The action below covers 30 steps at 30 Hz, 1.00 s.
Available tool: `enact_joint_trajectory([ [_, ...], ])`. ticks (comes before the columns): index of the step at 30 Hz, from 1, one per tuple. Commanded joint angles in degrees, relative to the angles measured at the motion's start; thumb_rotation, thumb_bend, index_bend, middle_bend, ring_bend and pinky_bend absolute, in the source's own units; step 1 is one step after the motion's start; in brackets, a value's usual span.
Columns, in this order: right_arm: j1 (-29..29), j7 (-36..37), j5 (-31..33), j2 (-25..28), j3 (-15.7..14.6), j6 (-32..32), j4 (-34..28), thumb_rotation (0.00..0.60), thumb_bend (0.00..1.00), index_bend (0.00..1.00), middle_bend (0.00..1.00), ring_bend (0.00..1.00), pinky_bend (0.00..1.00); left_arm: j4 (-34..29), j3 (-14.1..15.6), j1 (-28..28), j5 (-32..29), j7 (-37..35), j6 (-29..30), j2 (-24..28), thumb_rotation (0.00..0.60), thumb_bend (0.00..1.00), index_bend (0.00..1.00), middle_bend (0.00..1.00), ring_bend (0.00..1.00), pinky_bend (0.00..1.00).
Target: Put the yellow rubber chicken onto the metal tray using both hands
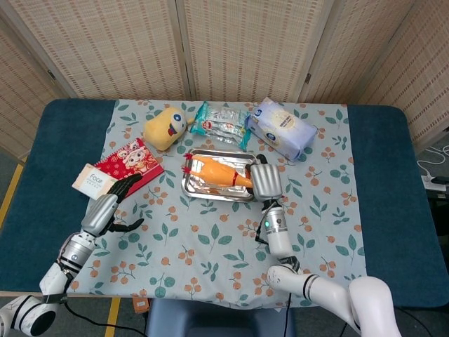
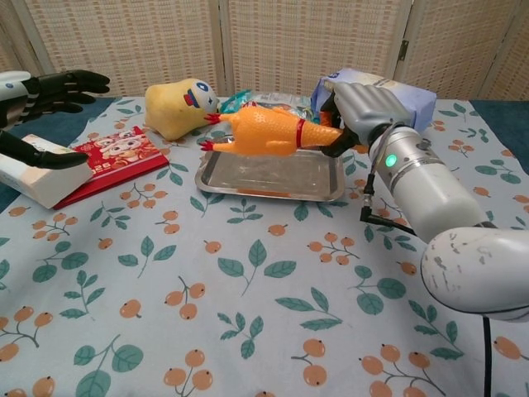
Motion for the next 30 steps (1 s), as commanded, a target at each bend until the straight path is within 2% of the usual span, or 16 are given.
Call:
enact_joint_trajectory([
  [1,4.4,4.5,-1.1,-4.3,1.0,-2.2,9.2,0.6,0.36,0.94,0.63,0.64,0.79,1.3,0.0,-0.4,-0.1,-0.5,-0.5,-1.2,0.6,0.29,0.0,0.0,0.0,0.02],
  [6,7.8,7.1,-1.8,-8.2,1.0,-3.9,18.6,0.6,0.35,0.92,0.63,0.55,0.67,3.7,-0.3,-0.7,-0.2,-1.5,-0.3,-2.9,0.6,0.31,0.0,0.0,0.0,0.02],
  [10,10.0,8.1,-2.3,-10.0,0.6,-6.1,23.8,0.6,0.35,0.84,0.62,0.47,0.6,5.1,-0.1,-0.9,-0.1,-2.2,-0.8,-3.5,0.6,0.35,0.0,0.0,0.0,0.02],
  [13,11.2,8.7,-2.1,-10.8,0.6,-8.5,26.5,0.6,0.34,0.78,0.55,0.41,0.55,6.0,0.1,-1.1,-0.1,-3.3,-1.6,-3.8,0.6,0.36,0.0,0.0,0.0,0.02],
  [15,11.6,8.4,-2.0,-11.0,0.2,-10.6,27.8,0.6,0.32,0.67,0.46,0.33,0.48,6.6,0.2,-1.3,-0.2,-4.0,-2.1,-4.0,0.6,0.36,0.0,0.0,0.0,0.02],
  [16,11.7,8.2,-1.8,-10.9,0.2,-11.6,28.1,0.6,0.31,0.57,0.4,0.27,0.43,6.8,0.2,-1.4,-0.1,-4.2,-2.2,-4.1,0.6,0.36,0.0,0.0,0.0,0.02],
  [20,11.7,7.2,-0.6,-10.2,0.5,-15.4,28.3,0.6,0.23,0.11,0.12,0.05,0.22,7.3,0.4,-1.5,0.2,-4.6,-2.3,-4.4,0.6,0.36,0.0,0.0,0.0,0.02],
  [22,11.6,7.0,-0.3,-9.6,0.6,-16.0,27.7,0.6,0.19,0.01,0.02,0.0,0.17,7.4,0.5,-1.6,0.2,-4.7,-2.4,-4.4,0.6,0.36,0.0,0.0,0.0,0.02],
  [30,11.3,4.4,0.4,-8.0,0.7,-16.1,26.3,0.6,0.07,0.0,0.0,0.0,0.03,7.3,0.5,-1.7,0.0,-4.9,-2.8,-4.4,0.6,0.36,0.0,0.0,0.0,0.02],
])
